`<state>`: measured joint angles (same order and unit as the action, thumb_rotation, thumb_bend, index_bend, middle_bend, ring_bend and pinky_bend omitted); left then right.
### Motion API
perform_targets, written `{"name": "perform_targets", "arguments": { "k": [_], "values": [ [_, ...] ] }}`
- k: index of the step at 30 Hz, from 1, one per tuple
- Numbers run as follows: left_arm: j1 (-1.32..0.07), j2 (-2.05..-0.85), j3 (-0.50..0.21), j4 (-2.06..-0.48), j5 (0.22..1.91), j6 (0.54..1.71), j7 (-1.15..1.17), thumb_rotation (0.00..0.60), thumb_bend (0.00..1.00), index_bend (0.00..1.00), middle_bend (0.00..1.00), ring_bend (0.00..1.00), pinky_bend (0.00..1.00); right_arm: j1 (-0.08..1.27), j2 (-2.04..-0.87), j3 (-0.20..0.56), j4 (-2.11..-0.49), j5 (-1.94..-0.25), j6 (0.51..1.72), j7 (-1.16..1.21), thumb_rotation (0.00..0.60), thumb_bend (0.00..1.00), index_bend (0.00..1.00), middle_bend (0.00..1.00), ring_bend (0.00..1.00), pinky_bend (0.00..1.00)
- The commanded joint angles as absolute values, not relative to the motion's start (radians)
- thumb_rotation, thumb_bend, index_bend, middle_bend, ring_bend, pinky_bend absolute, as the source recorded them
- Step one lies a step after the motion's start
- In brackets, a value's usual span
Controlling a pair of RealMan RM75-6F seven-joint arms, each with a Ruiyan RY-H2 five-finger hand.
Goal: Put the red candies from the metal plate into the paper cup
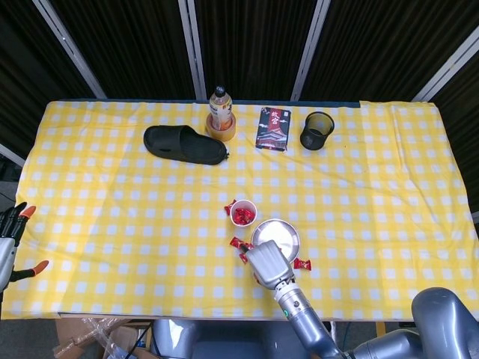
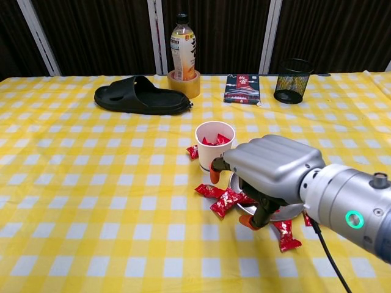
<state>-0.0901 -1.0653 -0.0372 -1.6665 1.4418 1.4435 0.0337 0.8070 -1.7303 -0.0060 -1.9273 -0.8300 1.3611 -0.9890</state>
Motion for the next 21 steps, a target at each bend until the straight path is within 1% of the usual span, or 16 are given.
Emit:
{"name": "perform_targets", "arguments": {
  "k": [1,12,21],
  "values": [
    [-0.091,-1.065,-0.038,-1.666,1.438,1.440,0.033,0.600,0.05,0.00,0.00,0.00,0.00,0.801,-1.756,0.004,-1.899,-0.832,1.351,-0.982,0.600,0.34,0.29,0.86,0.92,0.98],
    [-0.092,-1.064,-0.038,-1.665,1.438,1.435,0.030,0.600,0.05,0.00,0.00,0.00,0.00,0.800,-1.810,0.062,-1.782,-0.824,1.308,-0.958,0.600,0.34,0.29,0.85,0.92,0.98],
    [-0.092,-1.066,-0.038,-1.664,1.439,1.435,0.033,0.600,0.05,0.00,0.00,0.00,0.00,0.795,-1.837,0.077,-1.710,-0.793,1.257,-0.942,0.600,0.34,0.29,0.85,0.92,0.98]
  ]
}}
